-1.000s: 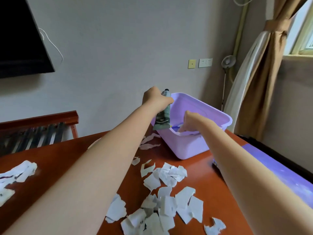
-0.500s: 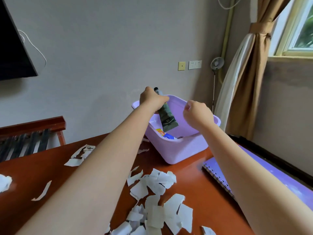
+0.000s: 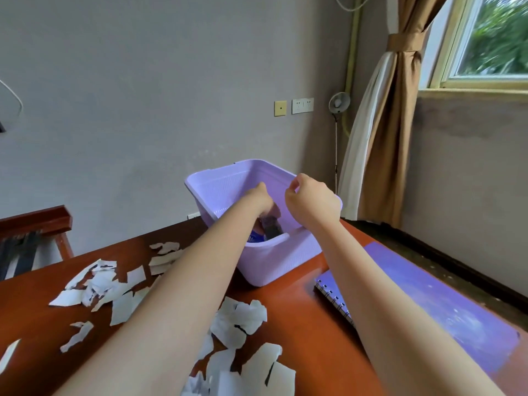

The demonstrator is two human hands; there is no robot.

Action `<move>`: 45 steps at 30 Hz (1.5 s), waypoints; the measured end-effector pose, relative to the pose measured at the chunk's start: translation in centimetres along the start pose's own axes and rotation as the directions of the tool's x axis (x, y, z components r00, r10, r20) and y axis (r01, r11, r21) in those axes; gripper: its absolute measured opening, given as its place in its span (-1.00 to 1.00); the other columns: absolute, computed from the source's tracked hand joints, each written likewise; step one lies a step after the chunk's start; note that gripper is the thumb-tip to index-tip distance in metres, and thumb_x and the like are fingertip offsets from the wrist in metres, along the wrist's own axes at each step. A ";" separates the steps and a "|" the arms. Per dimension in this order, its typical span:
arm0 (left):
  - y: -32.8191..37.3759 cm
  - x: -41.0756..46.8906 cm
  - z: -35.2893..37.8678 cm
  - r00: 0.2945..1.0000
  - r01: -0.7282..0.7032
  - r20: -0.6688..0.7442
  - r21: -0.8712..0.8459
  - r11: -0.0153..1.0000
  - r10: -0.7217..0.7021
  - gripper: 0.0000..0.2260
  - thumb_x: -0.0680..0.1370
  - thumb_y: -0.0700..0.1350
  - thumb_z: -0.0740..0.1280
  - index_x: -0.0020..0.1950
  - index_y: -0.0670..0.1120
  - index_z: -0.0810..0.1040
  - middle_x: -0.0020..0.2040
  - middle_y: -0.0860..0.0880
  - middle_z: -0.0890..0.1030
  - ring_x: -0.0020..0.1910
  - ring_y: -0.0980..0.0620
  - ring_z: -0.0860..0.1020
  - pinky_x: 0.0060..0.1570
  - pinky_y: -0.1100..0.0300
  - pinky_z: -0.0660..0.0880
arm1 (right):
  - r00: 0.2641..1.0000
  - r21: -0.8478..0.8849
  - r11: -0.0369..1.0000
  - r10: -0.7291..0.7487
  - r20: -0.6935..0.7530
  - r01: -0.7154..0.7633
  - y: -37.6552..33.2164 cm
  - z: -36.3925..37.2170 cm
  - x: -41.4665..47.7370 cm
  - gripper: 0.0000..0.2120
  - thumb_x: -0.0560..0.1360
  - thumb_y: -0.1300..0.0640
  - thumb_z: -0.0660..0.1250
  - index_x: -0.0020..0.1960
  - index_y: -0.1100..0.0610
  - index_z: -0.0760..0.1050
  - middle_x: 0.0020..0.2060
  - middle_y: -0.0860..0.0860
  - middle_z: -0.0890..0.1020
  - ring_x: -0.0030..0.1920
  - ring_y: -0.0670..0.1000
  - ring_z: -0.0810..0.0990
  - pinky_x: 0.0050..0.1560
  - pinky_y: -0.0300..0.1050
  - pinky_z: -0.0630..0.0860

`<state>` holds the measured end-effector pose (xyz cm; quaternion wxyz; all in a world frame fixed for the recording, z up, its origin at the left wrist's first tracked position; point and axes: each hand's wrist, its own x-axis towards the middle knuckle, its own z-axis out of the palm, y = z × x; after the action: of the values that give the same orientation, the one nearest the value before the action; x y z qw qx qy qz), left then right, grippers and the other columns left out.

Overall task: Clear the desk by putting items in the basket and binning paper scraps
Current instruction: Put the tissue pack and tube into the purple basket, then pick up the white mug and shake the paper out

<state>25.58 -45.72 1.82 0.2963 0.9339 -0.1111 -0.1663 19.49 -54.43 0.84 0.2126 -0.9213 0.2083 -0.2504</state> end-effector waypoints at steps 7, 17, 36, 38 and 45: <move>-1.1 0.0 -1.0 1.000 0.009 0.028 0.049 0.999 -0.010 -0.53 0.52 -0.07 0.35 0.35 -0.21 0.31 0.19 -0.27 0.51 0.07 -0.21 0.60 0.10 -0.10 0.54 | 1.000 -0.039 0.999 -0.027 -0.014 0.026 0.0 0.1 -0.3 -0.76 0.53 0.17 0.11 0.09 0.15 0.50 -0.09 0.09 0.63 -0.20 0.11 0.48 -0.22 -0.13 0.33; -3.5 -5.7 -5.9 0.921 -0.269 -0.329 -0.149 0.951 0.209 -1.00 0.49 -0.12 0.31 -0.11 -0.03 0.50 -0.13 -0.06 0.47 -0.15 -0.04 0.40 -0.15 0.22 0.33 | 0.996 0.036 0.998 -0.048 0.072 0.045 -3.5 -1.6 -3.1 -0.73 0.51 0.20 0.16 0.16 0.19 0.50 0.05 0.16 0.62 0.06 0.22 0.56 -0.12 -0.06 0.45; -25.9 -27.9 -12.8 0.700 -0.107 -0.688 -0.363 0.926 -0.189 -0.79 0.57 -0.14 0.24 0.19 -0.10 0.52 0.18 -0.07 0.55 0.08 0.03 0.48 -0.02 0.19 0.44 | 0.760 0.138 0.839 -0.536 0.367 0.526 -23.3 -3.4 -23.3 -0.70 0.52 0.13 0.19 0.24 0.08 0.45 0.08 0.10 0.60 0.00 0.16 0.58 -0.13 -0.11 0.48; -28.7 -30.1 -13.7 0.675 -0.071 -0.700 -0.377 0.923 -0.234 -0.75 0.57 -0.14 0.24 0.23 -0.11 0.51 0.22 -0.06 0.54 0.13 -0.01 0.49 0.00 0.18 0.47 | 0.731 0.133 0.819 -0.561 0.389 0.558 -25.0 -2.7 -25.4 -0.73 0.52 0.15 0.17 0.19 0.12 0.47 0.05 0.13 0.61 0.00 0.19 0.57 -0.14 -0.10 0.48; -38.1 -35.7 -16.4 0.529 0.088 -0.749 -0.418 0.904 -0.398 -0.73 0.57 -0.18 0.23 0.26 -0.13 0.48 0.24 -0.09 0.53 0.19 -0.07 0.48 -0.01 0.18 0.40 | 0.618 0.231 0.761 -0.633 0.466 0.606 -31.3 1.2 -32.2 -0.69 0.56 0.16 0.18 0.28 0.17 0.45 0.02 0.12 0.60 -0.03 0.13 0.58 -0.26 -0.22 0.40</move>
<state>3.07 4.16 0.72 0.4386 0.8449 0.2021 0.2301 3.48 -12.52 3.44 0.1842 -0.9620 -0.1936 -0.0562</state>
